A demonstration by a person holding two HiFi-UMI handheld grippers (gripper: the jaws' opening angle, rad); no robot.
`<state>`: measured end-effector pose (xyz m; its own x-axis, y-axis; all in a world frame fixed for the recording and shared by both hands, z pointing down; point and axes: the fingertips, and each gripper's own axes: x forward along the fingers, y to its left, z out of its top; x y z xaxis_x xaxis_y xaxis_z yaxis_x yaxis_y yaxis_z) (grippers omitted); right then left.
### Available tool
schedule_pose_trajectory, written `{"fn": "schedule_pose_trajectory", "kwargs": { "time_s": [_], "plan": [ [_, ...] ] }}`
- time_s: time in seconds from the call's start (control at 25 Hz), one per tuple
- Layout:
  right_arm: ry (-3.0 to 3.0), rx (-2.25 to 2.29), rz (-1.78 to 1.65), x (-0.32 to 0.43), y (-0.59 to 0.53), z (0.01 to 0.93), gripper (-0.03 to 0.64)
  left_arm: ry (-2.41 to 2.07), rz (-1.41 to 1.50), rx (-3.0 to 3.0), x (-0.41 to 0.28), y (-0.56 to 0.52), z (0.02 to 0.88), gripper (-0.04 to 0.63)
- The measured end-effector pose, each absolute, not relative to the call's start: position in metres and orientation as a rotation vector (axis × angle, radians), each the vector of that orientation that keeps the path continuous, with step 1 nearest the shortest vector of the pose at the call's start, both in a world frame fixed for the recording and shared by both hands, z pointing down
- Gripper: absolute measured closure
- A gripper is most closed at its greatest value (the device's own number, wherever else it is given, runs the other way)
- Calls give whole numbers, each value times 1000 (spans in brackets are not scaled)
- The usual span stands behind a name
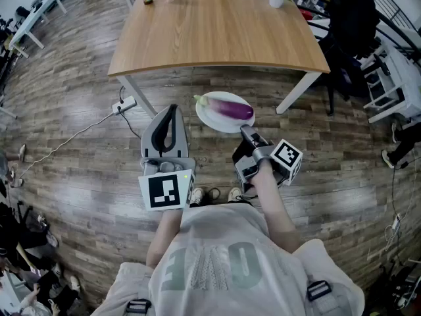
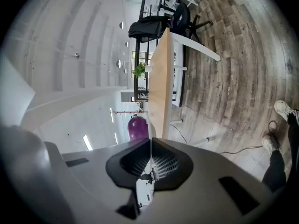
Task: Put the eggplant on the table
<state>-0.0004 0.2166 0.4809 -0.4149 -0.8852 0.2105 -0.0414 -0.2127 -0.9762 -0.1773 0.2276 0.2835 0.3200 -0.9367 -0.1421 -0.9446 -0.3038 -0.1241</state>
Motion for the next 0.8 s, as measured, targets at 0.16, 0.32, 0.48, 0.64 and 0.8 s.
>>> {"fn": "schedule_pose_trajectory", "kwargs": {
  "time_s": [0.16, 0.32, 0.48, 0.64, 0.8],
  "plan": [
    [1404, -1121, -1699, 0, 215, 482, 591, 1711, 69, -2404, -167, 228, 284, 589],
    [1411, -1107, -1703, 3, 216, 482, 592, 1706, 64, -2418, -156, 227, 285, 589],
    [1401, -1095, -1711, 5, 217, 482, 591, 1708, 60, -2417, -146, 223, 284, 589],
    [1402, -1099, -1709, 14, 215, 487, 591, 1727, 70, -2396, -135, 221, 287, 589],
    [1421, -1070, -1714, 32, 213, 483, 591, 1758, 56, -2369, -117, 226, 288, 589]
  ]
}}
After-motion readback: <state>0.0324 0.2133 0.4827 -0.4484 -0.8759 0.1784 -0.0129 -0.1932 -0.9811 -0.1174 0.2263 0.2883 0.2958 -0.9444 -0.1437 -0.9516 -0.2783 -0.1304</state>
